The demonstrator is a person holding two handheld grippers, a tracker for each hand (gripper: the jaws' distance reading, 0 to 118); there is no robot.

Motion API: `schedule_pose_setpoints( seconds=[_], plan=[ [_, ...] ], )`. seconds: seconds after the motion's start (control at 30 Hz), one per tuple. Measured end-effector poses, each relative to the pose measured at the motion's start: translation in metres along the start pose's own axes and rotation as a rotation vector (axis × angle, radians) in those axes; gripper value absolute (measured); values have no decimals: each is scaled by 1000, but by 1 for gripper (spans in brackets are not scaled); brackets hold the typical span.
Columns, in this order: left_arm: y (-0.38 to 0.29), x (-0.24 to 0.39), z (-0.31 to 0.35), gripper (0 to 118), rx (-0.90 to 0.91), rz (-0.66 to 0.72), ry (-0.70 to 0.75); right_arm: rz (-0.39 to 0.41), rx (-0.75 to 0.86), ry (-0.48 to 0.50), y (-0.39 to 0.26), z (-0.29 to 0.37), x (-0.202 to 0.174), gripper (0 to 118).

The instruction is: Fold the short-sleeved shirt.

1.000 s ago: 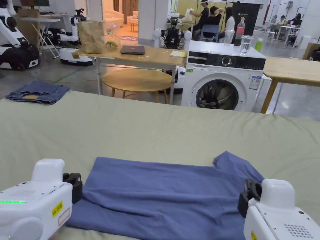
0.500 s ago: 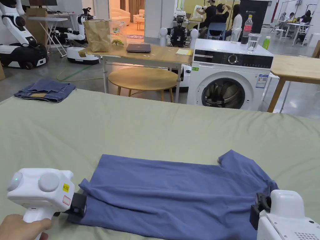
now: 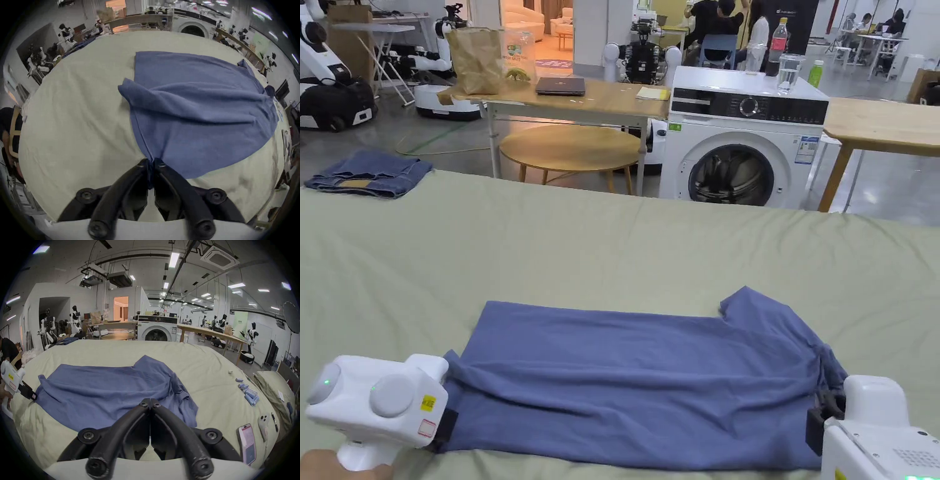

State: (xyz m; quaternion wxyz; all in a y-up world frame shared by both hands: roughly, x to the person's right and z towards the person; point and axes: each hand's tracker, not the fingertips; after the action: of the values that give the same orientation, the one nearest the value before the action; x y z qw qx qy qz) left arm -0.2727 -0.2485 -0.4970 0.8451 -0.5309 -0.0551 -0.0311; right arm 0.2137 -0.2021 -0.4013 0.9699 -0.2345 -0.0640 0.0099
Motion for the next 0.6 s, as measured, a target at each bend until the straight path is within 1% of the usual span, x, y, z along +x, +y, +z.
schedule_pose_setpoints(
  seconds=[0.03,0.07,0.1,0.13,0.17,0.23,0.27,0.3,0.33,0.37,0.43,0.47,0.53,0.57,0.6],
  plan=[
    [-2,-3,3,0,11,24,-16,7,-18,-3,4,-1,8,2],
    [-5,-6,6,0,32,53,-27,13,-42,-2,9,-4,17,12],
    [-8,-7,10,0,34,57,-40,21,-85,0,12,-9,26,35],
    [-11,-8,13,0,32,53,-44,23,-125,4,16,-15,36,52],
    [-14,-8,16,0,51,52,-40,20,-162,-3,19,-20,45,62],
    [-17,-9,21,0,74,62,-51,28,-238,-14,22,-36,62,63],
    [-19,-10,23,0,91,75,-55,18,-262,-18,22,-44,69,63],
    [-20,-11,24,0,95,78,-60,9,-301,-5,20,-52,77,63],
    [-21,-11,26,0,97,79,-61,-11,-322,34,18,-59,83,63],
    [-22,-8,29,0,99,77,-61,-24,-357,33,15,-68,88,63],
    [-22,-7,30,0,100,74,-61,-31,-429,11,7,-81,88,63],
    [-22,-7,30,0,97,72,-62,-16,-463,9,2,-89,89,63],
    [-21,-6,29,0,96,75,-63,-7,-550,4,-11,-104,88,55],
    [-21,-6,29,0,93,75,-65,-17,-589,27,-18,-110,89,55],
    [-22,-5,29,0,93,73,-64,-51,-584,53,-23,-112,89,52]
  ],
)
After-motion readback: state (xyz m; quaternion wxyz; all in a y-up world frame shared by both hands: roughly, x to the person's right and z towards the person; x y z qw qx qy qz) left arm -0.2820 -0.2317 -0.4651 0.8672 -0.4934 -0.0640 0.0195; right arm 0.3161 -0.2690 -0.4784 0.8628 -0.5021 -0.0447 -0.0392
